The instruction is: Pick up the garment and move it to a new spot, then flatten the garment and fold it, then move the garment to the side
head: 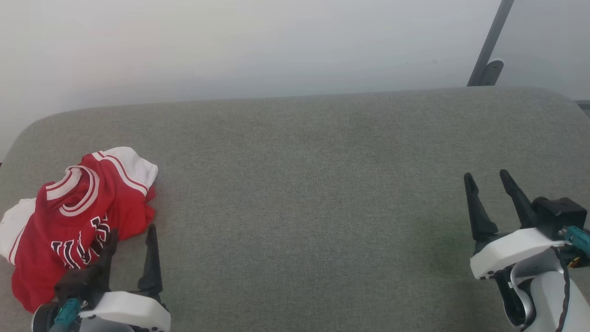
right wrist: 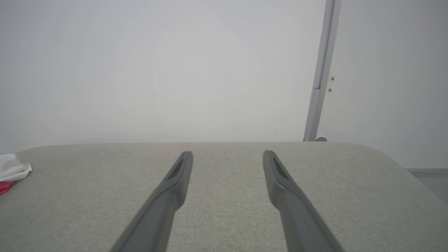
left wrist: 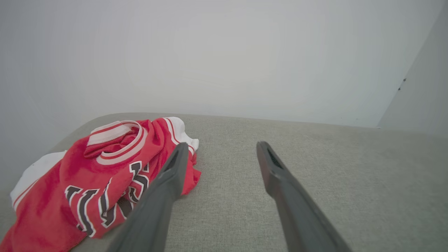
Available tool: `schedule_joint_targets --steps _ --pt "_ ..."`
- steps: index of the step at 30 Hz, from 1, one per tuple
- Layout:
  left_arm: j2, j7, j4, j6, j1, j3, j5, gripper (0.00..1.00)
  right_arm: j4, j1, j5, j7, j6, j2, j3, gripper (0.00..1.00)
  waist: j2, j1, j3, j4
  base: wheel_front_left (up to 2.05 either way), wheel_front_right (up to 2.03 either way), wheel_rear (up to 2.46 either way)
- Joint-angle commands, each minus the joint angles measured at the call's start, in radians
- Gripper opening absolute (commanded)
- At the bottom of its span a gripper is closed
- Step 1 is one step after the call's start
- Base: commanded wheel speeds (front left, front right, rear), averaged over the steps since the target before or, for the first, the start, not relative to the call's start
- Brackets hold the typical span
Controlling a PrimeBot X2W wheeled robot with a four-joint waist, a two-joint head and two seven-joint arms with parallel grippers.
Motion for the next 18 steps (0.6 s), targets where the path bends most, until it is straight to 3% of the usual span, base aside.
schedule_joint_targets --steps 1,18 --pt "0.002 -0.012 -0.003 -0.008 0.01 0.006 0.03 1.0 0.003 0.005 -0.025 -0.011 0.0 0.0 -0.005 1.0 0.0 0.0 -0.001 0.0 0.0 0.0 0.0" --pt "-0.021 -0.043 0.009 -0.046 0.01 0.043 0.13 1.0 0.003 0.002 -0.072 -0.043 0.0 -0.002 -0.014 1.0 0.0 0.0 0.003 0.003 0.0 0.0 0.0"
